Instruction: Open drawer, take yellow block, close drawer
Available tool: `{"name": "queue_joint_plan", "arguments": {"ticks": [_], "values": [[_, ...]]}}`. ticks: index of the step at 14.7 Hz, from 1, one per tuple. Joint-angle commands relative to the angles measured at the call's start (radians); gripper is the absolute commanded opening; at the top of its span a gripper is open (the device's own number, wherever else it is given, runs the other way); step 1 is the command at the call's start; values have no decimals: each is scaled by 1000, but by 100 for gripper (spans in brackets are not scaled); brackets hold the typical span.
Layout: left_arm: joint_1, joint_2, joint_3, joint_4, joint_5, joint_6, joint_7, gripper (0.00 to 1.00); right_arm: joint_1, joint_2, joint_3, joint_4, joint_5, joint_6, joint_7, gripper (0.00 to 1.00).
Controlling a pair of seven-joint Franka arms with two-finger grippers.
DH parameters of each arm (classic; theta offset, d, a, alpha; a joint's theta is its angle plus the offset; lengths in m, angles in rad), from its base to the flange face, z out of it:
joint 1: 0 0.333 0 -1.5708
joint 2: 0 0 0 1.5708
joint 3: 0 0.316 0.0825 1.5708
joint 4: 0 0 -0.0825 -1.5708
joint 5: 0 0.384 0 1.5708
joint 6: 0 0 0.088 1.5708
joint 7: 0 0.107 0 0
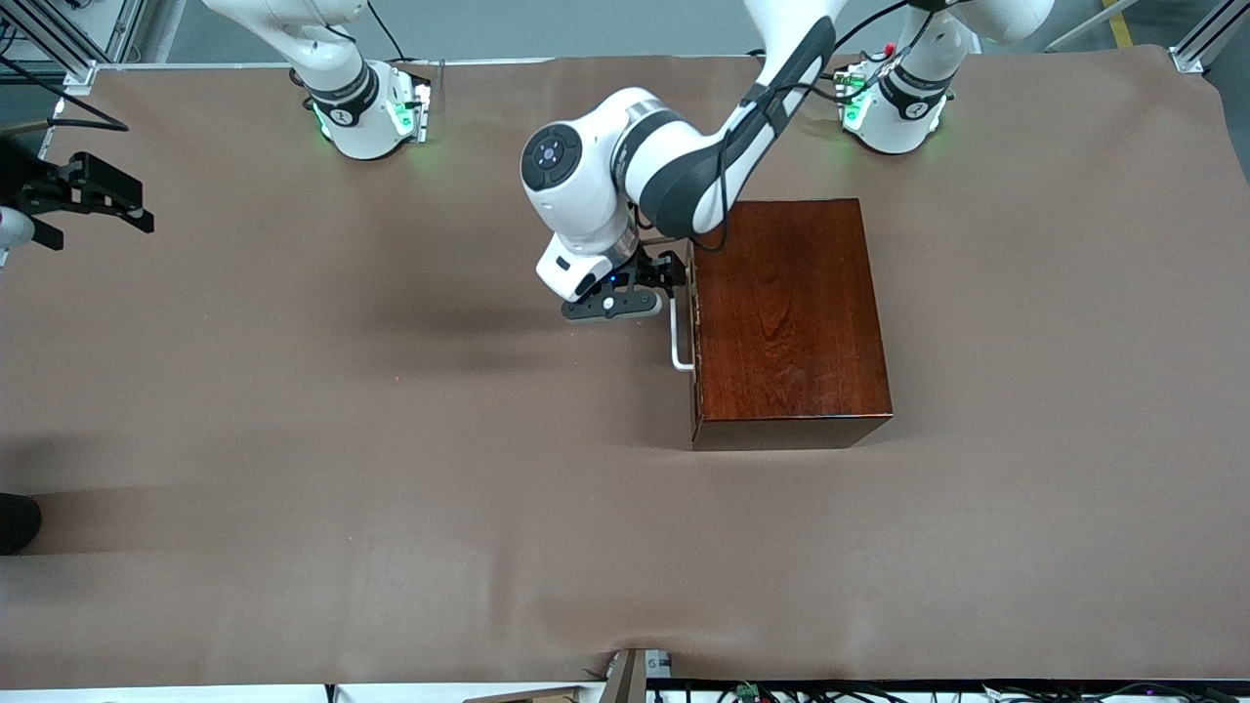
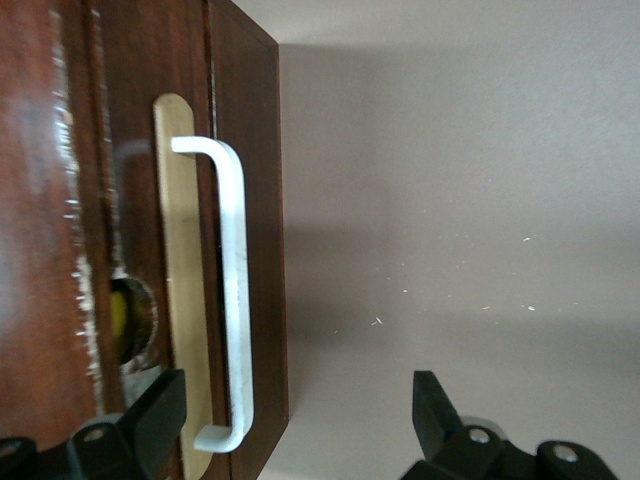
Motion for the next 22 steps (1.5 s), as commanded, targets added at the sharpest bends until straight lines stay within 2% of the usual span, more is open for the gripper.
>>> {"name": "queue_joint_plan", "arguments": {"ticks": [1,7,18,22], "values": [[-36,35,19,34,71,-7,-12,100,-22,-6,16,-3,-4,-1,-12,100],[-42,76,19,31,134,-12,-3,100,-22,-6,16,-3,-4,-1,-12,100],[-47,105,17,25,131,-18,-8,100,-22,-6,16,-5,-1,-1,-10,100],[-47,118,15,27,122,-10,-69,100,-22,-6,16,-3,-1,1,-12,100]]}}
